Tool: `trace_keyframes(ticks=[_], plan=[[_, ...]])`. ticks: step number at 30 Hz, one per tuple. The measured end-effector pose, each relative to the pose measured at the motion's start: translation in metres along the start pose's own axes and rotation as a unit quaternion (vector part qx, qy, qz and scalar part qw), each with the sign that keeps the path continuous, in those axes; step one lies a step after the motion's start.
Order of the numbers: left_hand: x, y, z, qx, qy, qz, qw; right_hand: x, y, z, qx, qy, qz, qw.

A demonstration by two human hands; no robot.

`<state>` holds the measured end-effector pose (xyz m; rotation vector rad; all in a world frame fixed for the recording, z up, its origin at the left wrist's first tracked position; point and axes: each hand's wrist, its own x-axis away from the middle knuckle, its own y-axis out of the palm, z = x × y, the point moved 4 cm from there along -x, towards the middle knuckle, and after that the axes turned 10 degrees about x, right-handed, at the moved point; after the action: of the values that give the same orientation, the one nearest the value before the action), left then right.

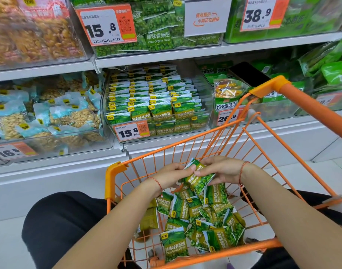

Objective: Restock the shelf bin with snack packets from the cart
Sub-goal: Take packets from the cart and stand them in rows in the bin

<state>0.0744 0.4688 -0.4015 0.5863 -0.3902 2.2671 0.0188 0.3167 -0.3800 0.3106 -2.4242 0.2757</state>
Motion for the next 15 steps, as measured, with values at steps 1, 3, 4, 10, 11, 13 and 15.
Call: trace_keyframes(ticks=[1,3,4,10,11,13,15], plan=[[0.003,0.002,0.003,0.025,-0.004,-0.022,0.999,0.002,0.000,-0.003,-0.003,-0.007,-0.005,1.000],[0.004,0.003,0.006,0.024,0.003,-0.040,0.999,0.002,0.000,-0.006,0.012,-0.008,-0.001,1.000],[0.004,0.000,0.006,0.005,0.010,-0.037,0.999,0.002,0.000,-0.007,0.027,-0.006,0.009,1.000],[0.000,-0.007,0.023,0.017,0.051,-0.071,0.996,-0.002,-0.004,-0.022,0.058,-0.018,0.025,0.998],[0.001,-0.005,0.028,0.031,0.060,-0.085,0.994,-0.002,-0.005,-0.026,0.073,-0.023,0.015,0.997],[0.003,-0.004,0.036,0.042,0.081,-0.093,0.991,0.000,-0.007,-0.034,0.114,-0.053,0.006,0.992],[0.006,-0.008,0.047,0.009,0.129,-0.079,0.988,0.005,-0.013,-0.043,0.110,-0.095,0.010,0.989]])
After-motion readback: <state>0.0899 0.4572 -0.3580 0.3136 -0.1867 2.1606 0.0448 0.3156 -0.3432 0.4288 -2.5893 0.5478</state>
